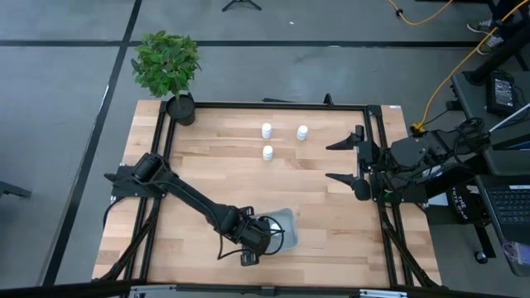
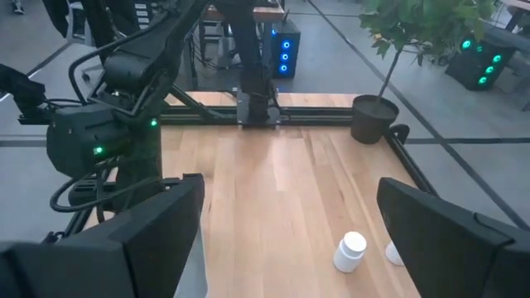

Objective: Pick and place pill bottles into a basket
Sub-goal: Put the white medicine bottle into the gray bin

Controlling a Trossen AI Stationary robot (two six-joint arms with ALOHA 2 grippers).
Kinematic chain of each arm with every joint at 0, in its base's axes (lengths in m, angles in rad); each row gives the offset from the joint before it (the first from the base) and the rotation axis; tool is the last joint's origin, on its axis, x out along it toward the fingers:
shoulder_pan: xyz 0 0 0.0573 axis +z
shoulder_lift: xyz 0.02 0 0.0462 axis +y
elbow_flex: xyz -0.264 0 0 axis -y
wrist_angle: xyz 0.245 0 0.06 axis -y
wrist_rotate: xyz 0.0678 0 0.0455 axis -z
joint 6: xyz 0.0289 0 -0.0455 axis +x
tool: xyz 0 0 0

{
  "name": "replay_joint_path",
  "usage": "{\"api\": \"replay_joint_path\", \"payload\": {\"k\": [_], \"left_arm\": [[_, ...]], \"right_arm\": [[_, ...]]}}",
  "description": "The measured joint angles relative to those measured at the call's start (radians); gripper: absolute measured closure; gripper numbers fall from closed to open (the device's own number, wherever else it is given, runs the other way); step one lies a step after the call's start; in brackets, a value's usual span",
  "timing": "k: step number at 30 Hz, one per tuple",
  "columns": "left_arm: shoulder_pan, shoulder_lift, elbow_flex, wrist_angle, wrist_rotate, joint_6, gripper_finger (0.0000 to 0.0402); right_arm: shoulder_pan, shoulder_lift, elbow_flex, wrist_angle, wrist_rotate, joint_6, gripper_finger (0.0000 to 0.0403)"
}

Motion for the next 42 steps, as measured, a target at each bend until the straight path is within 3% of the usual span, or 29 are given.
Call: {"api": "replay_joint_path", "payload": {"k": [7, 14, 22, 37, 42], "left_arm": [[0.0, 0.004, 0.0, 0.006, -0.003, -0.016, 0.0221], [0.003, 0.004, 0.0, 0.006, 0.02, -0.049, 0.012], [0.004, 0.0, 0.005, -0.009, 0.053, -0.075, 0.0071], [0.007, -0.002, 0.315, -0.438, 0.038, 0.052, 0.0064], [0.026, -0.002, 0.434, -0.525, 0.024, 0.084, 0.0065]], "right_arm": [[0.0, 0.0, 0.0, 0.0, 0.001, -0.02, 0.004], [0.0, 0.0, 0.0, 0.0, 0.001, -0.02, 0.004], [0.0, 0.0, 0.0, 0.0, 0.001, -0.02, 0.004], [-0.001, 0.001, -0.001, -0.031, 0.0, -0.073, 0.004], [-0.102, 0.001, -0.001, -0.126, 0.013, -0.016, 0.004]]}}
